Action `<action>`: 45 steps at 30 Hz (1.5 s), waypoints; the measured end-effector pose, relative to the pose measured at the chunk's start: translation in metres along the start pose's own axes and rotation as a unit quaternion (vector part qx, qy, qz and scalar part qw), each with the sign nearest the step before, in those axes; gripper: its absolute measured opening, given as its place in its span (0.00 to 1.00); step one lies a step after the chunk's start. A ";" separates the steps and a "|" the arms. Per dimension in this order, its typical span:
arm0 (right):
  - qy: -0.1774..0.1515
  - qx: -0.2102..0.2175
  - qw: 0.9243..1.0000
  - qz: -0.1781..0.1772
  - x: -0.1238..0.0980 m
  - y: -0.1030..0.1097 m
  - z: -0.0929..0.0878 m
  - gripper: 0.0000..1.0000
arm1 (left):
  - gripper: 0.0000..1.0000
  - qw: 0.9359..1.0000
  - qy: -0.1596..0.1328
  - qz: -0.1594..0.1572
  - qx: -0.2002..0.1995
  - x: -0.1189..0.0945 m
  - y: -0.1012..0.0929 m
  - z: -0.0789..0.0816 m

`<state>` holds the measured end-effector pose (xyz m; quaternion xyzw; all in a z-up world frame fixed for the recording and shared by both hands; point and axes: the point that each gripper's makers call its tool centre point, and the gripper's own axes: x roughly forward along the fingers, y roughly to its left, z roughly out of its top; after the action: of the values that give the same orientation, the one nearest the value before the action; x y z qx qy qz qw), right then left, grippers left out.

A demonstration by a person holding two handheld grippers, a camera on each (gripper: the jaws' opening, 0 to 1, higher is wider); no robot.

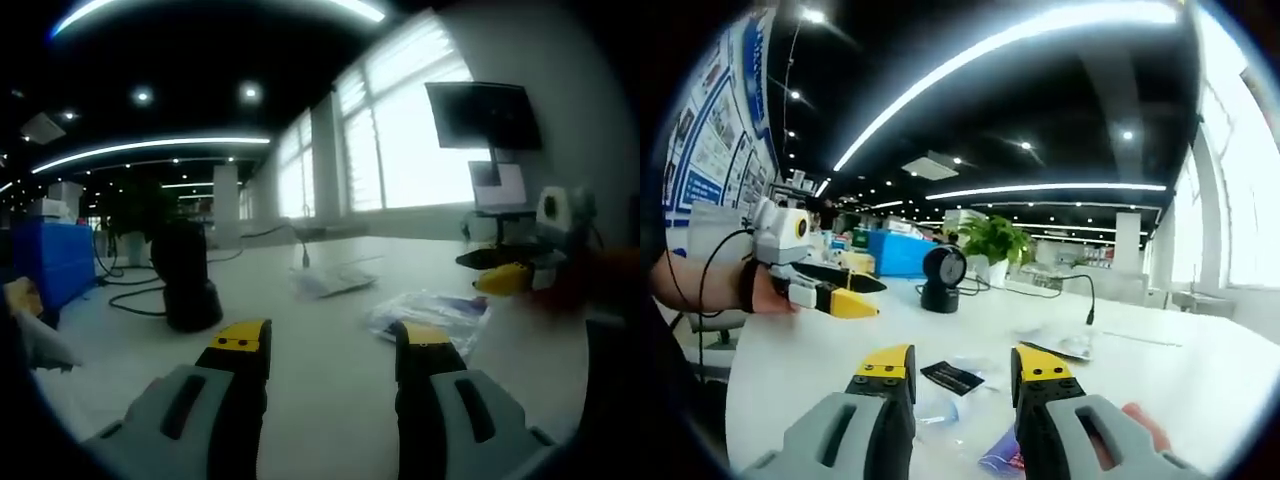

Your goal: Clip sheet goods on table flip sheet goods clip sheet goods scan sheet goods put sheet goods back to table

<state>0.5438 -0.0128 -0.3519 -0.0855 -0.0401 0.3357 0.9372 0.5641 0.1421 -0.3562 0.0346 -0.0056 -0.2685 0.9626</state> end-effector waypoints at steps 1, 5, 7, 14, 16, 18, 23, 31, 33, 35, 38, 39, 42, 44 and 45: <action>0.002 -0.009 1.000 0.001 0.001 0.002 0.000 0.33 | 0.42 1.000 0.000 0.000 0.000 0.000 0.000 0.000; 0.014 -0.041 0.999 0.010 0.007 0.015 -0.004 0.34 | 0.42 1.000 0.001 0.000 0.002 0.000 0.000 0.000; 0.024 -0.050 0.998 0.007 0.011 0.020 -0.007 0.34 | 0.42 1.000 0.000 0.000 0.001 0.000 0.000 0.000; 0.032 -0.088 0.995 0.020 0.017 0.038 -0.009 0.35 | 0.42 1.000 0.001 -0.002 0.002 0.000 0.000 -0.001; 0.033 -0.088 0.995 0.023 0.018 0.041 -0.008 0.34 | 0.42 1.000 0.000 -0.002 0.002 0.000 0.000 0.000; 0.037 -0.096 0.994 0.029 0.019 0.047 -0.010 0.34 | 0.42 1.000 -0.001 -0.003 0.001 0.000 0.000 0.000; 0.048 -0.130 0.989 0.041 0.023 0.058 -0.016 0.35 | 0.42 1.000 -0.001 -0.003 0.002 0.000 0.000 0.000; 0.076 -0.148 0.985 0.046 0.028 0.061 -0.029 0.36 | 0.42 1.000 0.000 -0.003 0.002 0.000 0.000 0.000; 0.081 -0.150 0.984 0.043 0.028 0.061 -0.031 0.35 | 0.42 1.000 -0.001 -0.003 0.002 0.000 0.000 0.000; 0.082 -0.148 0.985 0.039 0.029 0.059 -0.031 0.35 | 0.42 1.000 0.000 -0.003 0.003 0.000 0.000 -0.001; 0.080 -0.154 0.984 0.035 0.028 0.058 -0.031 0.34 | 0.42 1.000 0.000 -0.003 0.003 0.000 0.000 -0.001; 0.080 -0.154 0.984 0.036 0.028 0.059 -0.031 0.32 | 0.42 1.000 0.000 -0.003 0.003 0.000 0.000 -0.001; 0.080 -0.151 0.985 0.032 0.029 0.059 -0.032 0.31 | 0.42 1.000 0.000 -0.003 0.003 0.000 0.000 -0.001; 0.082 -0.148 0.985 0.026 0.029 0.055 -0.033 0.31 | 0.42 1.000 0.000 -0.004 0.003 0.000 0.000 -0.001; 0.083 -0.147 0.985 0.024 0.029 0.054 -0.033 0.31 | 0.42 1.000 0.000 -0.004 0.003 0.000 0.000 -0.001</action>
<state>0.5369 0.0426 -0.3940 -0.2506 -0.0088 0.3407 0.9061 0.5643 0.1425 -0.3567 0.0376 -0.0061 -0.2721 0.9615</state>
